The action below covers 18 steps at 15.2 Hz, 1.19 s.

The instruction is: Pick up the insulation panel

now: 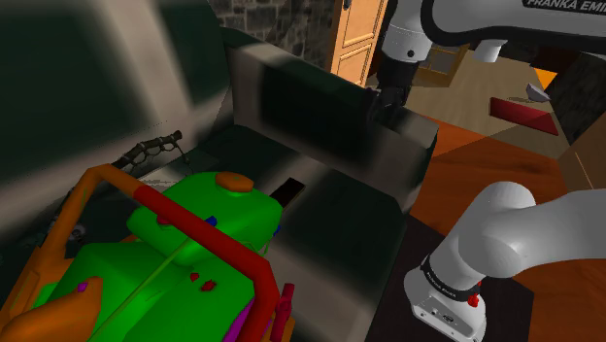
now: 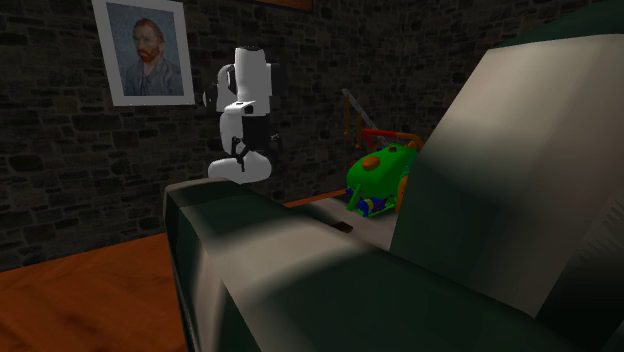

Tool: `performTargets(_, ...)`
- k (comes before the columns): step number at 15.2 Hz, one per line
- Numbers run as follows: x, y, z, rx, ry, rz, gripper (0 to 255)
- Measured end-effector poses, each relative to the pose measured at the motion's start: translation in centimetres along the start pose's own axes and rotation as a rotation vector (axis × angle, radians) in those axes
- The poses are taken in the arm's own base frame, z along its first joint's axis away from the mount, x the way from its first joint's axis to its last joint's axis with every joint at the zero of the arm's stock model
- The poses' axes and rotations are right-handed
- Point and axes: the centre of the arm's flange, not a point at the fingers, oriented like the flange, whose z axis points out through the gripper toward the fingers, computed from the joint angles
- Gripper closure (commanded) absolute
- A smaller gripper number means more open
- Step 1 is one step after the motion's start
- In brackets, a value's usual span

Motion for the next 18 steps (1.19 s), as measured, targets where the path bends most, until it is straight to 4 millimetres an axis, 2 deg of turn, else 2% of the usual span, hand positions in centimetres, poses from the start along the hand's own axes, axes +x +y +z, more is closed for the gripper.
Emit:
performTargets(2, -0.1, -0.5, 0.3, 0.0, 0.001, 0.021, 0)
performTargets(8, -0.7, -6.3, 4.6, 0.001, 0.014, 0.298, 0)
performTargets(14, 0.8, -12.9, 8.9, 0.003, 0.029, 0.603, 0)
performTargets(18, 3.1, -16.7, 12.2, 0.005, 0.039, 0.808, 0)
